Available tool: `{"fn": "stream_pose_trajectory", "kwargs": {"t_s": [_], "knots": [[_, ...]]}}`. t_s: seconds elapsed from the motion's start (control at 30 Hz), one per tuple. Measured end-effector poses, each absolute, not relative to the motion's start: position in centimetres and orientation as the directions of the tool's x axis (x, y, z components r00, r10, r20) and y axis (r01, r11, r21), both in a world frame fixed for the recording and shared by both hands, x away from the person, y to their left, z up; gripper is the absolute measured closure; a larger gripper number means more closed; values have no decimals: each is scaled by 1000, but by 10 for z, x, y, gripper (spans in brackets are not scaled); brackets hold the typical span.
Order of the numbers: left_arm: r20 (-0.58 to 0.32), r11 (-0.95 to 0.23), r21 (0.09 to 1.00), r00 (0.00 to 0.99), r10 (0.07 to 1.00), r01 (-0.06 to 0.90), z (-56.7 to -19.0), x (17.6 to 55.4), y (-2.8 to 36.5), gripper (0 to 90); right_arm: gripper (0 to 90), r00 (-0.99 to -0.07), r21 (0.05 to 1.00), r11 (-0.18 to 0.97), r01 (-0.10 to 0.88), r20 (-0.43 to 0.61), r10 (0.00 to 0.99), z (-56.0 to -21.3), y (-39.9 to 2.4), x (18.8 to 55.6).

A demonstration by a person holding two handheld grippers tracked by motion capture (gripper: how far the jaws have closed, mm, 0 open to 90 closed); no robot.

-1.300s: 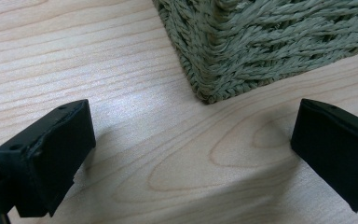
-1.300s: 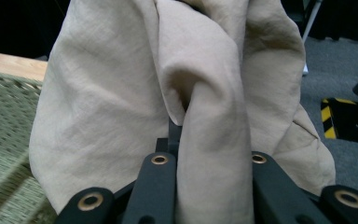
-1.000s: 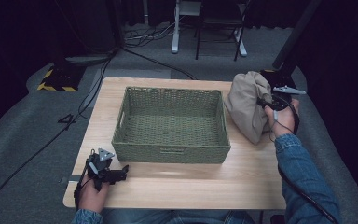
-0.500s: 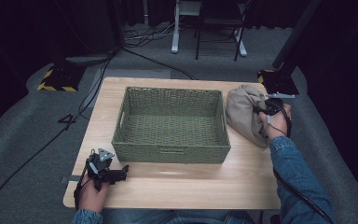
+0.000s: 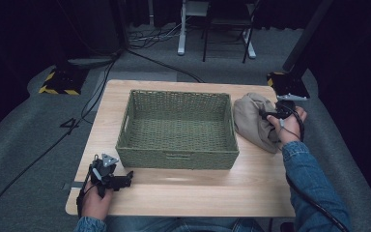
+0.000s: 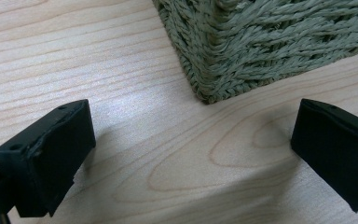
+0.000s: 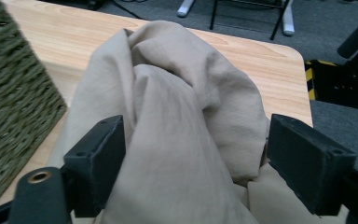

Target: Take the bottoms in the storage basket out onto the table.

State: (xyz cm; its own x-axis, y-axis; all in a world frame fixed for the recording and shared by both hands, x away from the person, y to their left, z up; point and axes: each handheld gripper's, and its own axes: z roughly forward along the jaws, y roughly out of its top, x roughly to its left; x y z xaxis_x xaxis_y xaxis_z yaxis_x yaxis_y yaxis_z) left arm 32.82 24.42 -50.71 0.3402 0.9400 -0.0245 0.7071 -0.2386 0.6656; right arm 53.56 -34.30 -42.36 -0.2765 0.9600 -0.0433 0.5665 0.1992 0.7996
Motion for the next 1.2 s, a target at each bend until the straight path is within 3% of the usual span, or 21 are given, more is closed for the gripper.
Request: {"fn": "stream_pose_trajectory", "kwargs": {"t_s": [0.4, 0.77, 1.2], "knots": [[-25, -238, 666, 340, 940, 707, -507, 328, 244, 0, 183, -318, 842, 190, 504, -23, 948, -392, -348, 512], [-24, -238, 666, 340, 940, 707, -507, 328, 244, 0, 190, -464, 888, 185, 422, 36, 885, -371, -331, 465], [-24, -239, 666, 340, 940, 707, -507, 328, 244, 0, 208, -596, 876, 219, 430, 94, 797, -386, -321, 405]]}}
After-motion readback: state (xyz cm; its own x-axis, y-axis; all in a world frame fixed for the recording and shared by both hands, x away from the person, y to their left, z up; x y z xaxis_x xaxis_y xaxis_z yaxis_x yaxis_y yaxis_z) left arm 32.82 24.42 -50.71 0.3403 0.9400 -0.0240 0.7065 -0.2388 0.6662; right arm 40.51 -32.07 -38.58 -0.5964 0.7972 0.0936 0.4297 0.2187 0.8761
